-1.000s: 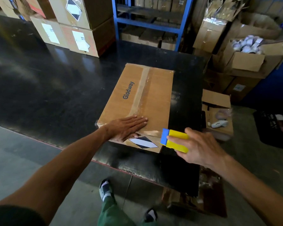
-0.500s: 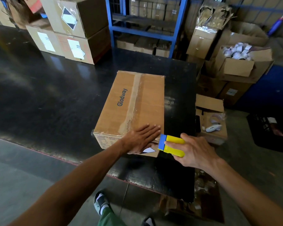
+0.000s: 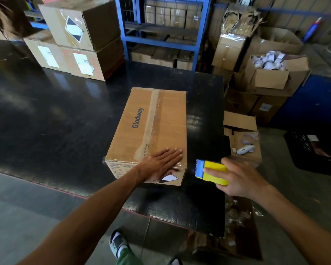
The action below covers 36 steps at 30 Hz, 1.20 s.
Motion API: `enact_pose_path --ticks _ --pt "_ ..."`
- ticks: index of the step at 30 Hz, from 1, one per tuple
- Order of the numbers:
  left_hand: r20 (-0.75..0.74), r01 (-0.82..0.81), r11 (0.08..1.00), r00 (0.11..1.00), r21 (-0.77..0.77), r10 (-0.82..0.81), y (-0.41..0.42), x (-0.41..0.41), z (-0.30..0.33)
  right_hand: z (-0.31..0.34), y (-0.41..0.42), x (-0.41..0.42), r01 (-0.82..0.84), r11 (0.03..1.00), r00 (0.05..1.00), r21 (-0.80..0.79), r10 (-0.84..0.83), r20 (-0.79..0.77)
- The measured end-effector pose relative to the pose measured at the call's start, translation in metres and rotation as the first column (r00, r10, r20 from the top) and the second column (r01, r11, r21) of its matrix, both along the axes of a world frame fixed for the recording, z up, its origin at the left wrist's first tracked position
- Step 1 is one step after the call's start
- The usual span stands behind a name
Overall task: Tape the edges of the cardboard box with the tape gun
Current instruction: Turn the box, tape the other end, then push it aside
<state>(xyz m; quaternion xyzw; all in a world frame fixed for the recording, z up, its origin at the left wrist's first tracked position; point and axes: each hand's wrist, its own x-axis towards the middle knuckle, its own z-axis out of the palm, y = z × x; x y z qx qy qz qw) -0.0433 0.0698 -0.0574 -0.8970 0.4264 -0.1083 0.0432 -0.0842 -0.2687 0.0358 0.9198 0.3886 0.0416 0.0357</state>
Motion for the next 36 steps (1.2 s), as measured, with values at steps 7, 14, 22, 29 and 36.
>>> enact_pose_path --ticks 7,14,22,29,36 --pt "0.008 0.019 0.999 1.0 -0.047 -0.019 -0.003 -0.002 0.0 -0.026 0.045 -0.005 0.097 0.994 0.995 -0.043 -0.096 0.021" --pt "-0.013 0.0 1.0 1.0 -0.027 -0.001 -0.005 -0.002 -0.001 -0.031 0.054 -0.017 0.088 0.994 0.99 -0.061 -0.08 0.112" --pt "-0.066 -0.036 0.998 0.997 -0.042 0.034 -0.026 -0.008 0.011 -0.058 0.077 -0.02 0.29 0.947 0.953 -0.136 -0.299 -0.05" --pt "-0.035 -0.15 0.967 0.989 -0.208 0.145 -0.059 -0.011 0.021 -0.046 0.055 -0.004 0.808 0.56 0.538 0.184 -0.576 -0.615" --pt "-0.369 -0.573 0.818 0.77 -0.04 0.521 -0.076 -0.004 0.029 -0.076 0.052 0.002 0.954 0.239 0.275 0.183 -0.443 -0.854"
